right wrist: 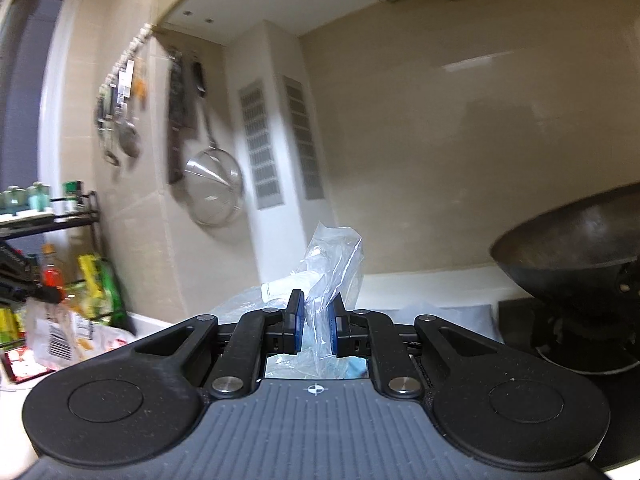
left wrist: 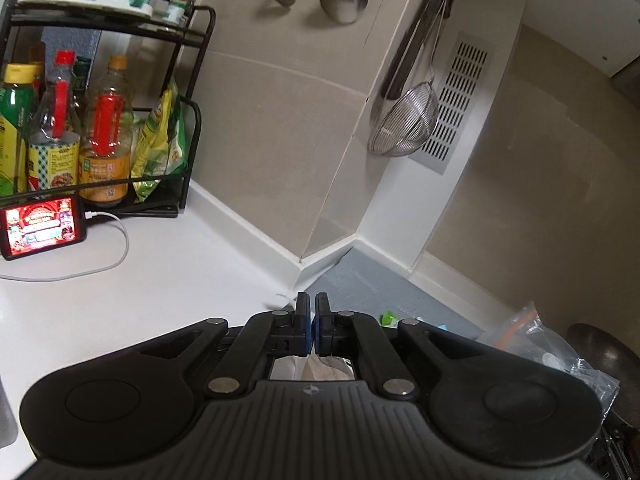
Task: Collect trash
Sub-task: 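Lift the clear bag with the right tool while the left tool lifts the snack wrapper, then lower both tools over the blue bin and open them to drop the trash, then raise both tools back toward the mat and the remaining trash, then grasp the white-blue medicine box with the left tool while the right tool grasps the flower egg ring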
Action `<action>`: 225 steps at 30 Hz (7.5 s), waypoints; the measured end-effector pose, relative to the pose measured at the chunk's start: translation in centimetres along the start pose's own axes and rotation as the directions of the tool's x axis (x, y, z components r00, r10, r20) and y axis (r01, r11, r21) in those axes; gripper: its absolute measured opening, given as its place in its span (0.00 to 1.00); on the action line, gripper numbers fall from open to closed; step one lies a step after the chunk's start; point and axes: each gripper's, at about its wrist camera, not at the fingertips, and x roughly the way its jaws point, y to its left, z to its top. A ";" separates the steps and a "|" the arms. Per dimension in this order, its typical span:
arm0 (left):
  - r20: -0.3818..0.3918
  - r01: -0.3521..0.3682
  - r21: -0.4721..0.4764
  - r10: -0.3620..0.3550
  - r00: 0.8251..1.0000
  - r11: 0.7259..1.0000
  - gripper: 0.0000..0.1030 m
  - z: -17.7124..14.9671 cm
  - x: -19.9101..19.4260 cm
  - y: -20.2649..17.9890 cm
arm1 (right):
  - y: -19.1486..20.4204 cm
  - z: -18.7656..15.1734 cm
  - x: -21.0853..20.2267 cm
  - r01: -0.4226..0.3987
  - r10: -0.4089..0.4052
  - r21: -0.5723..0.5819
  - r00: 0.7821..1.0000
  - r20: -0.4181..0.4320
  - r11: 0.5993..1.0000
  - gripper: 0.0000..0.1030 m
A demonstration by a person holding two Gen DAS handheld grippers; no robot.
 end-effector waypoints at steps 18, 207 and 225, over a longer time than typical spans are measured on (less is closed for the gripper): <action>0.001 0.056 0.047 -0.056 0.998 0.997 0.01 -3.5 -11.8 1.5 | 3.3 -0.8 -8.1 -0.283 0.276 -0.067 0.955 -0.106 0.957 0.13; -0.388 0.085 0.090 -0.043 0.920 0.992 0.30 -2.7 13.5 -13.5 | -7.1 -3.0 16.1 0.250 -0.273 -0.115 0.924 -0.269 0.961 0.75; -0.342 0.023 0.202 0.049 0.938 0.979 0.30 -9.8 -2.3 -5.4 | 2.3 -3.4 -2.0 -0.153 0.114 -0.153 0.965 -0.236 0.976 0.75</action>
